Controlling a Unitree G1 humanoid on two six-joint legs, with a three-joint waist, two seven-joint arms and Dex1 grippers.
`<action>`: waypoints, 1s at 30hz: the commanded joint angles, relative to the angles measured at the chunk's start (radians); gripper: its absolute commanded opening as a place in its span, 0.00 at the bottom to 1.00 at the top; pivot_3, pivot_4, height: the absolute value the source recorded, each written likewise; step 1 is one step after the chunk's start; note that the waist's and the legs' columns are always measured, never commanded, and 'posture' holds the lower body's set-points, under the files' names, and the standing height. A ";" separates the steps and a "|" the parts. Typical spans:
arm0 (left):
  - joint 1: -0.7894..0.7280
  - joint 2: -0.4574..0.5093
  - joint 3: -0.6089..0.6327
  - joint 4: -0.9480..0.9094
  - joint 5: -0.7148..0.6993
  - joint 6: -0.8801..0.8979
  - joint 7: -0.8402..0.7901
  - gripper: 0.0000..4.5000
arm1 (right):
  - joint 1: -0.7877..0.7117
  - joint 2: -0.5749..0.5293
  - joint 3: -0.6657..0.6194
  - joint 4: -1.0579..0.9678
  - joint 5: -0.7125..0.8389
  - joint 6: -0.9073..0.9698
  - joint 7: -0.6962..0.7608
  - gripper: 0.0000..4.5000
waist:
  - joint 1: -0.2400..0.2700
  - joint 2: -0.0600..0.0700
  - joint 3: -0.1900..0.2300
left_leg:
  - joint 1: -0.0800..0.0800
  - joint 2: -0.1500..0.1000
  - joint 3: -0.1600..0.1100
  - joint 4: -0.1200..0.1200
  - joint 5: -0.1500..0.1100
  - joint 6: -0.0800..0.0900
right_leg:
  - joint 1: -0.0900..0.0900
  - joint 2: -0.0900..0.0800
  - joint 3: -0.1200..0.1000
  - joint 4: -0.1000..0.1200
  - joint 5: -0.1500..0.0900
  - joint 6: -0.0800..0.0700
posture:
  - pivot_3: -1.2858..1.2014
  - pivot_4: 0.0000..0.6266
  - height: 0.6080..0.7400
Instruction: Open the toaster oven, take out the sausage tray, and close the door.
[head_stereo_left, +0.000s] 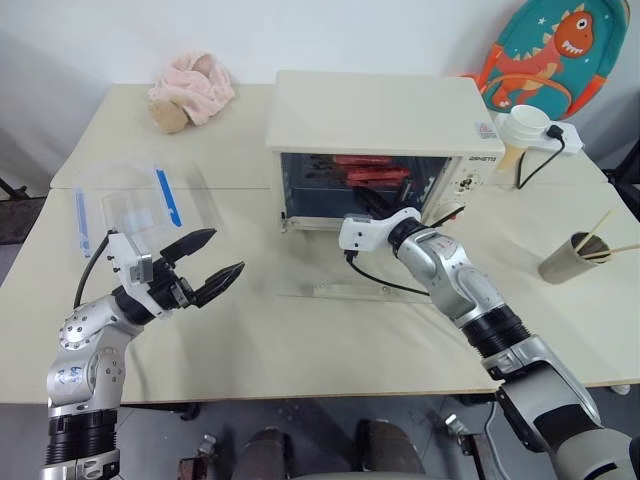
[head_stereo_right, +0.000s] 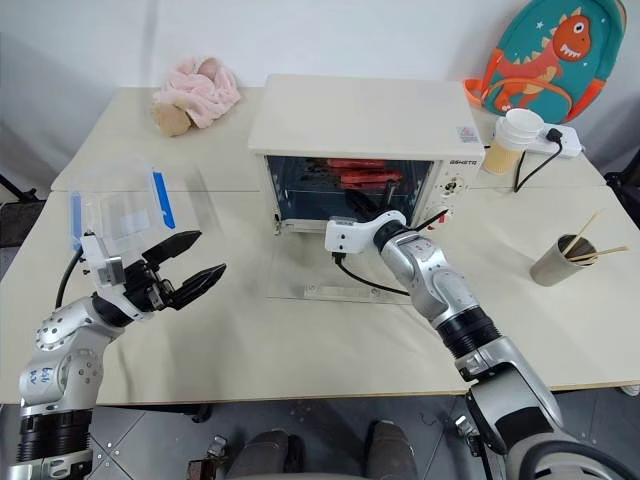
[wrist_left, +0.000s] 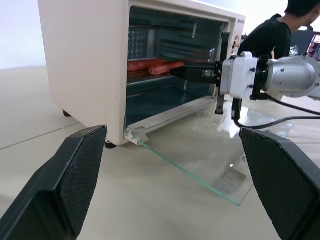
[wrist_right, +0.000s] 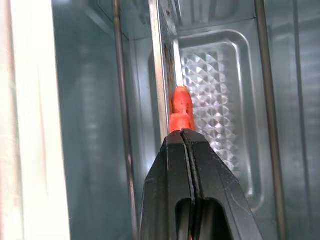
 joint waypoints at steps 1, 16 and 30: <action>0.007 0.009 0.010 -0.023 -0.022 -0.004 -0.001 1.00 | 0.006 0.000 -0.027 -0.079 0.056 -0.030 0.041 0.19 | 0.000 0.000 0.000 | 0.000 0.000 0.000 0.000 0.000 0.000 | 0.000 0.000 0.000 0.000 0.000 0.000 | 0.52 0.24 1.00; 0.008 -0.006 0.001 -0.029 -0.016 -0.014 0.014 1.00 | -0.070 0.000 0.017 0.139 -0.098 0.019 -0.056 0.75 | -0.002 0.000 0.000 | 0.000 0.000 0.000 -0.001 0.000 0.000 | 0.000 0.000 0.000 -0.001 0.000 0.000 | 0.52 0.24 1.00; 0.005 -0.010 -0.002 -0.026 -0.014 -0.015 0.013 1.00 | -0.095 -0.006 0.031 0.162 -0.132 0.020 -0.141 0.03 | -0.002 0.000 0.000 | 0.000 0.000 0.001 -0.002 0.000 0.000 | 0.000 0.000 0.000 -0.003 0.000 0.000 | 0.52 0.24 1.00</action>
